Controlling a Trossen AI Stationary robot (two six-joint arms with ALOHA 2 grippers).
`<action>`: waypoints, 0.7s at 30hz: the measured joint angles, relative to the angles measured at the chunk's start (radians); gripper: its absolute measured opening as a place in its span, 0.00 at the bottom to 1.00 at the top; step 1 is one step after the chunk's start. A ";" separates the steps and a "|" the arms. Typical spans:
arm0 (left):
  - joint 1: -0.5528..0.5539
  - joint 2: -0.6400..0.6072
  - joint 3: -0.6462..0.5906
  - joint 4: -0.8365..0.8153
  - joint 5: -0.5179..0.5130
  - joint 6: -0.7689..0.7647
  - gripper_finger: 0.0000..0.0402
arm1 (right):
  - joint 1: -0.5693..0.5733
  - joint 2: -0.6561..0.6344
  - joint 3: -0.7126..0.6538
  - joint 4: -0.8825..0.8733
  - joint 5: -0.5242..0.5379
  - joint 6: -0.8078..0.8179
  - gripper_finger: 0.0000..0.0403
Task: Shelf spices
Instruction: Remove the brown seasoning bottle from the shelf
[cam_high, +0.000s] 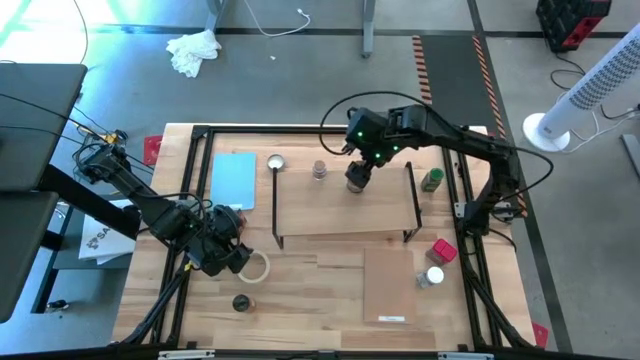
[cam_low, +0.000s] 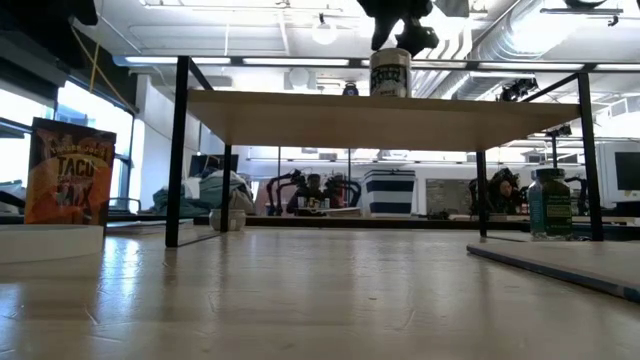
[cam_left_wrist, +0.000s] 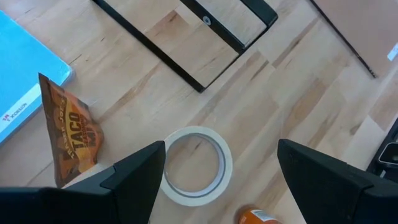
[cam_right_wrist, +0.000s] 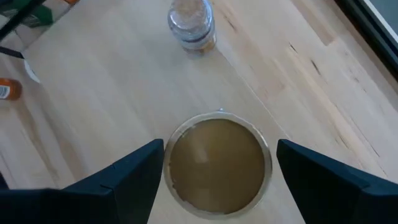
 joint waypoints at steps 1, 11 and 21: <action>0.000 0.000 0.000 0.000 0.000 0.000 0.77 | 0.000 0.000 0.000 -0.012 0.006 0.000 0.77; 0.000 0.000 0.000 -0.001 -0.010 0.001 0.77 | 0.008 0.000 -0.089 -0.011 0.056 -0.004 0.77; 0.000 0.000 0.000 -0.001 -0.037 0.003 0.77 | -0.002 0.005 -0.107 0.055 0.068 0.006 0.77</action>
